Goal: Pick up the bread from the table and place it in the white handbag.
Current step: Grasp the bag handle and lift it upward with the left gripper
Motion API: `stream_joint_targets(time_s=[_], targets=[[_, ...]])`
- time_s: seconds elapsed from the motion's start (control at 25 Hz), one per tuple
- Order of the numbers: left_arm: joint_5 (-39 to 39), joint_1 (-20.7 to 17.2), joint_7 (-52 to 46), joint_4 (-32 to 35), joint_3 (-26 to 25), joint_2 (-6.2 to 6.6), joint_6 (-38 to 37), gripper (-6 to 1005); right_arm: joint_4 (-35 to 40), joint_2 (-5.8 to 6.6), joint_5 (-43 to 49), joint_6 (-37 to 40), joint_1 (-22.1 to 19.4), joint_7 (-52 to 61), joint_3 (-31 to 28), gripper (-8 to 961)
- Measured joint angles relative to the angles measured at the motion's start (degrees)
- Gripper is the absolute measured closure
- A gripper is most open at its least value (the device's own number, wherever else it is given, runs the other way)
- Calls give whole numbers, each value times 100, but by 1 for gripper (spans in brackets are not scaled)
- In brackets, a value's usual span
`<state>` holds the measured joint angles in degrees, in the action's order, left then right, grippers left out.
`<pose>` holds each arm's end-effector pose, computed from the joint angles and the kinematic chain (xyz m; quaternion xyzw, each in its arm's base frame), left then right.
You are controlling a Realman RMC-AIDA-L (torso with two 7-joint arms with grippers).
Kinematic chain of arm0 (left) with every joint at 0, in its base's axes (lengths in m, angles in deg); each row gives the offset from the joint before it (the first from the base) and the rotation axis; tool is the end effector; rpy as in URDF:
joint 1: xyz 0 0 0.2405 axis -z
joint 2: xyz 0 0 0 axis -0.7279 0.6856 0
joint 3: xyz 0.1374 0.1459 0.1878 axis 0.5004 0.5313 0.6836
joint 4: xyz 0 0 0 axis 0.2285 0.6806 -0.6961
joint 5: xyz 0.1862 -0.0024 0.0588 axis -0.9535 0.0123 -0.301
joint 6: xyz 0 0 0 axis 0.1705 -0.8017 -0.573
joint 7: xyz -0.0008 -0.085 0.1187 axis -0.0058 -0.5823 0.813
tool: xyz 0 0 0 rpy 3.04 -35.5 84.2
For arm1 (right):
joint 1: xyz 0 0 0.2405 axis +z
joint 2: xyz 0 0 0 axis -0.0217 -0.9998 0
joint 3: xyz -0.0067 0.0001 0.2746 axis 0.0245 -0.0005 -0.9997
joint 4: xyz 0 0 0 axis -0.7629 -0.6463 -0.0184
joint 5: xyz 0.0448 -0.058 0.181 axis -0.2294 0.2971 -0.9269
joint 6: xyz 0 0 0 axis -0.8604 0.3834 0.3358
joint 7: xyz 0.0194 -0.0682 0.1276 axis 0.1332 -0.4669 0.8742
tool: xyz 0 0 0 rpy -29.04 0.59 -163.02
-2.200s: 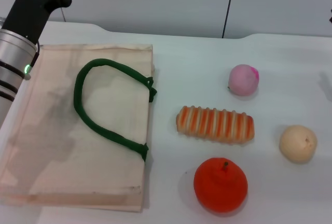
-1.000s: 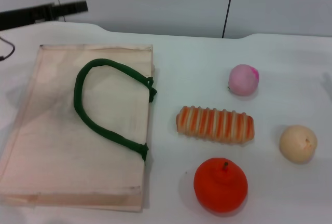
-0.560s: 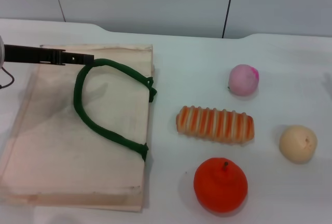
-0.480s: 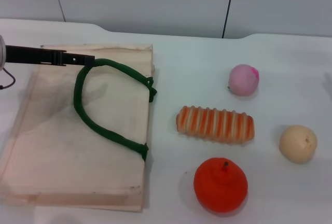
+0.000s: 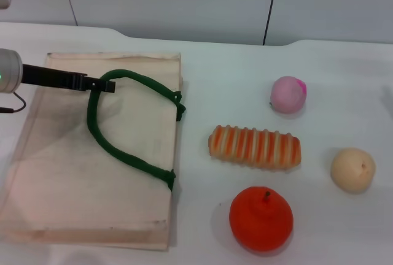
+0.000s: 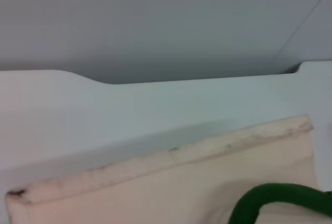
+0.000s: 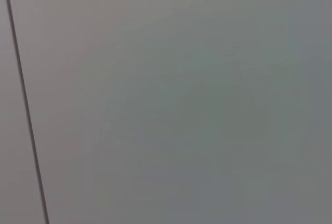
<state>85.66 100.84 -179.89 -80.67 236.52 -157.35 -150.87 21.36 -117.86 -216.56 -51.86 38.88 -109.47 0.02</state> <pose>-0.3007 0.4189 0.0590 -0.8350 -0.4789 -0.0846 0.2574 0.3145 0.3971 0.0202 -0.6651 0.2898 0.3580 0.5878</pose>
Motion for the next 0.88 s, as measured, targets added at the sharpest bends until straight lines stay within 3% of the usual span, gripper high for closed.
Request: stream_joint_targets(time_s=[0.24,0.52,0.88], targets=[[-17,71,-11,67,1,0,181,170,2,-1,-8,0,8,7,0,61],[-32,108,28,719,1,71,665,171,11,-1,-10,0,20,67,0,60],[-83,113,4,878,1,16,856,202,19,-1,-9,-3,24,74,0,60]])
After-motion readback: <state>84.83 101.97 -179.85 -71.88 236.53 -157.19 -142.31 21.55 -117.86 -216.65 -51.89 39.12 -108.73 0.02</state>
